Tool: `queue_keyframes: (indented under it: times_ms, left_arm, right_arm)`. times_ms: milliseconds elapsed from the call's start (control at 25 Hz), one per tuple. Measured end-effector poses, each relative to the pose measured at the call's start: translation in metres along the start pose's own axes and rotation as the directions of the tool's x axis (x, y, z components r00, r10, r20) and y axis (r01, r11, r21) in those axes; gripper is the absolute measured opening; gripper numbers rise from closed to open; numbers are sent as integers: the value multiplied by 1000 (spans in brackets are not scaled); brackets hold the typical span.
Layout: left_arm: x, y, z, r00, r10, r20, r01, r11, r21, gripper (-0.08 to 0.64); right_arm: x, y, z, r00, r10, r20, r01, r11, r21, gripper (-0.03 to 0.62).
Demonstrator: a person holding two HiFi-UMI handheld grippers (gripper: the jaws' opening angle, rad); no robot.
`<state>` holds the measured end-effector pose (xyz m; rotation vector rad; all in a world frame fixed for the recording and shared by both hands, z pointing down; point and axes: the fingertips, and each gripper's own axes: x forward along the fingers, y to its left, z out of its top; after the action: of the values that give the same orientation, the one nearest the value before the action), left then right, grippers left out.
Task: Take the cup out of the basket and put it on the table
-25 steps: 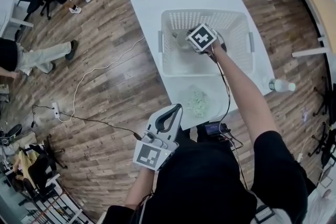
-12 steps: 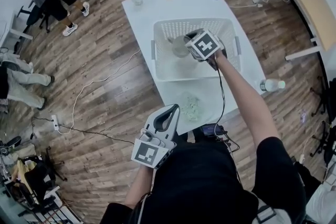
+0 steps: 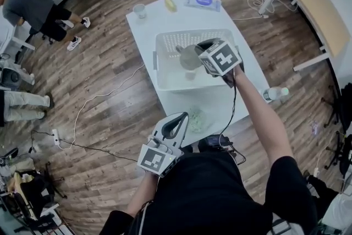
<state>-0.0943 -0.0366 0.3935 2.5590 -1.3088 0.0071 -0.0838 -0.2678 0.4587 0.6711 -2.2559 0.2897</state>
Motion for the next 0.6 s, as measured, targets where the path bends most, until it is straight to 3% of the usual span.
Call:
queue_keyframes:
  times_ms: [200,600]
  left_arm:
    - [3,-9,5,1000,-23,5,23,1000,16,9]
    - [16,-33,7,998,-64,-3,64,997,51,9]
  right_arm:
    - [-38,16,-8,999,11,33,-12,1000,1,43]
    - [-119,46,-72,995,-1,101,-7,996,83,43]
